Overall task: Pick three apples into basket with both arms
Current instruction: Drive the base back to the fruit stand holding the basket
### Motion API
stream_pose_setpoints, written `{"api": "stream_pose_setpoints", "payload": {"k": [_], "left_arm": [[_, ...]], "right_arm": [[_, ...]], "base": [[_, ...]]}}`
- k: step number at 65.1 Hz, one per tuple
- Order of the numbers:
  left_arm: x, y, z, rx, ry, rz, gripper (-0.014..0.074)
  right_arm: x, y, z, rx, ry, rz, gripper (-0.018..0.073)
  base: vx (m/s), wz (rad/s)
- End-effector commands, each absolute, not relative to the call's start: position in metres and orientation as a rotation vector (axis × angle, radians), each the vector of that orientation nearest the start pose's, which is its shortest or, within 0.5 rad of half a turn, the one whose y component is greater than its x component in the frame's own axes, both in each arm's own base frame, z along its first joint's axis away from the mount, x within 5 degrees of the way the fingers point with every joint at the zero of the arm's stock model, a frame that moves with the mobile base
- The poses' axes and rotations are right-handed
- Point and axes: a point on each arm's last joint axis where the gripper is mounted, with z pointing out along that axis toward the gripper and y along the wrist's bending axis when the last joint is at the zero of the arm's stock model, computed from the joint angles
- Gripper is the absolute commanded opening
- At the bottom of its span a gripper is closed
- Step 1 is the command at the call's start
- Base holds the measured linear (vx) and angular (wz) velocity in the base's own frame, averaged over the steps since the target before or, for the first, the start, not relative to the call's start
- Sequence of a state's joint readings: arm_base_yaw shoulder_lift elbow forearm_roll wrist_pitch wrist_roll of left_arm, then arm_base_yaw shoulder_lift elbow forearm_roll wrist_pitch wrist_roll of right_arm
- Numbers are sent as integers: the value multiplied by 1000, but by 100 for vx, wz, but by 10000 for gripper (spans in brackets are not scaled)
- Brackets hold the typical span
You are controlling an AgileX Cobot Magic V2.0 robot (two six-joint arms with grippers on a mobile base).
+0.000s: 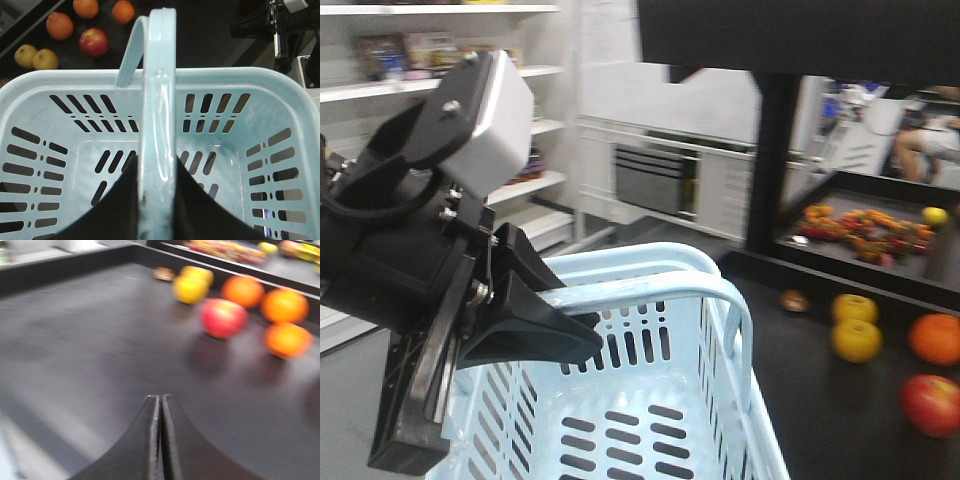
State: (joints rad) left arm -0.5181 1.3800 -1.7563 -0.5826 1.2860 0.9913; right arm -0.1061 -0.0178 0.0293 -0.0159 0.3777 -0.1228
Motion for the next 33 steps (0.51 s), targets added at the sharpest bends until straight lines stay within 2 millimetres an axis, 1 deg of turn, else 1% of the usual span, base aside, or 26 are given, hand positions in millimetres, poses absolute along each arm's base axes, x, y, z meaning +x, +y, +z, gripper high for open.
{"api": "stream_pose_setpoints", "payload": {"k": [1,7,13,33], "left_arm": [[182,-164,512,1483,1477,-516,-8],[182,-165,511,1486,1478,-530,-8],[178,-162,512,1497,1478,-515,-8],[178,-162,512,1496,1478,-514,-8]], "right_arm": [[54,-6,178,-30,1797,-188,-5],[54,-6,178,-34,1801,-189,-5],[54,-6,178,-33,1801,-188,-5],[54,-6,178,-33,1801,-187,-5]], "base": [[11,-81],[13,-81],[13,-85],[13,-82]]}}
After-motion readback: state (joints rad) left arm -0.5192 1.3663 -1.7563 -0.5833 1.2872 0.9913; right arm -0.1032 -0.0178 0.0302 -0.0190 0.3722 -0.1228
